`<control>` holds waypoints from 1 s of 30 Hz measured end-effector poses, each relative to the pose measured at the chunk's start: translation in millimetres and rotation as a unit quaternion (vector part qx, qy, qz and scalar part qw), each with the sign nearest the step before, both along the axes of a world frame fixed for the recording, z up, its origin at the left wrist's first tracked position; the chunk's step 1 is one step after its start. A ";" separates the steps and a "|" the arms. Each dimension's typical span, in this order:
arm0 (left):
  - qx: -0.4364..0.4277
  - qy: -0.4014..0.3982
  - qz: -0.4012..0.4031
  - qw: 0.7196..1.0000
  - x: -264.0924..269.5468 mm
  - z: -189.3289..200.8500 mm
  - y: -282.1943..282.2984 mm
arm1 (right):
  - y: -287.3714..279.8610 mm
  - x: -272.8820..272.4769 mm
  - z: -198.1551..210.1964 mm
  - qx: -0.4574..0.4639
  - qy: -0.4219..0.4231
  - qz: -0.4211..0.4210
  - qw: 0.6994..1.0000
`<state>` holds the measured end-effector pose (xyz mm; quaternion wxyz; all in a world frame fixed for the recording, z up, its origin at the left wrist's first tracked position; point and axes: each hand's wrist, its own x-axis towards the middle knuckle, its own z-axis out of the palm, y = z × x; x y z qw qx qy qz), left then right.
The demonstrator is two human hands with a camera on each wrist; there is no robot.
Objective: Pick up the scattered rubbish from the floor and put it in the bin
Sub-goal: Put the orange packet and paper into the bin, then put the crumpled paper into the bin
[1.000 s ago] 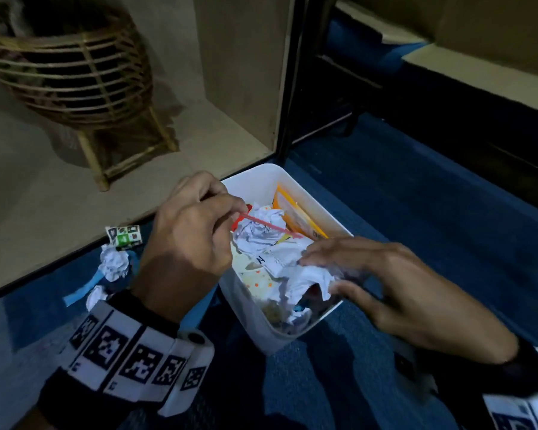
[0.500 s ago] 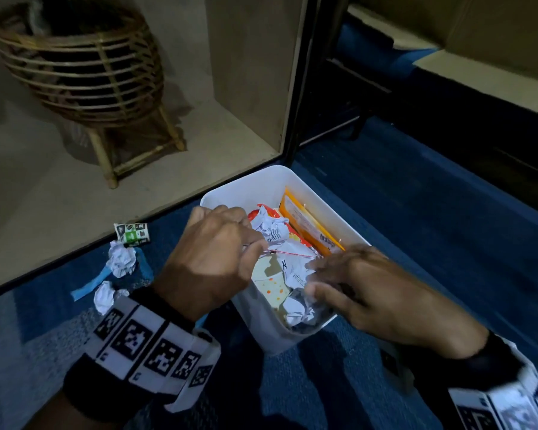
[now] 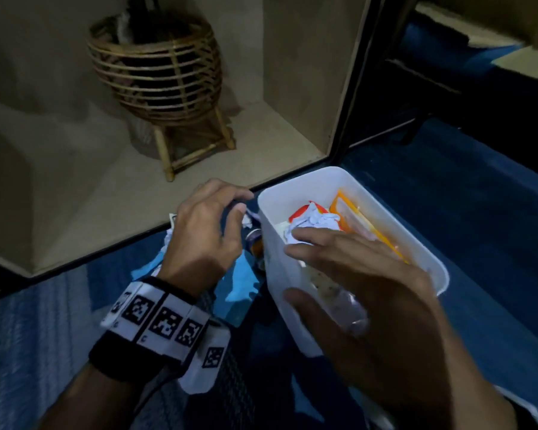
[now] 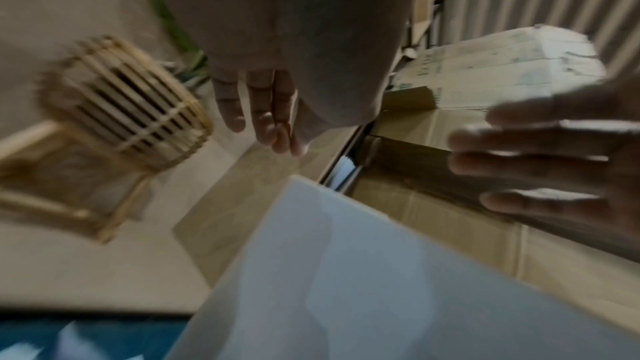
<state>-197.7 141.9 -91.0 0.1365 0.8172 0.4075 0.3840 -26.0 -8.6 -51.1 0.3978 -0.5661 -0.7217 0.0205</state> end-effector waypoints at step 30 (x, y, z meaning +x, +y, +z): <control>-0.364 0.255 0.240 0.863 -121.0 -254.8 59.3 | 145.8 -109.6 -288.0 -0.483 -0.227 0.095 0.840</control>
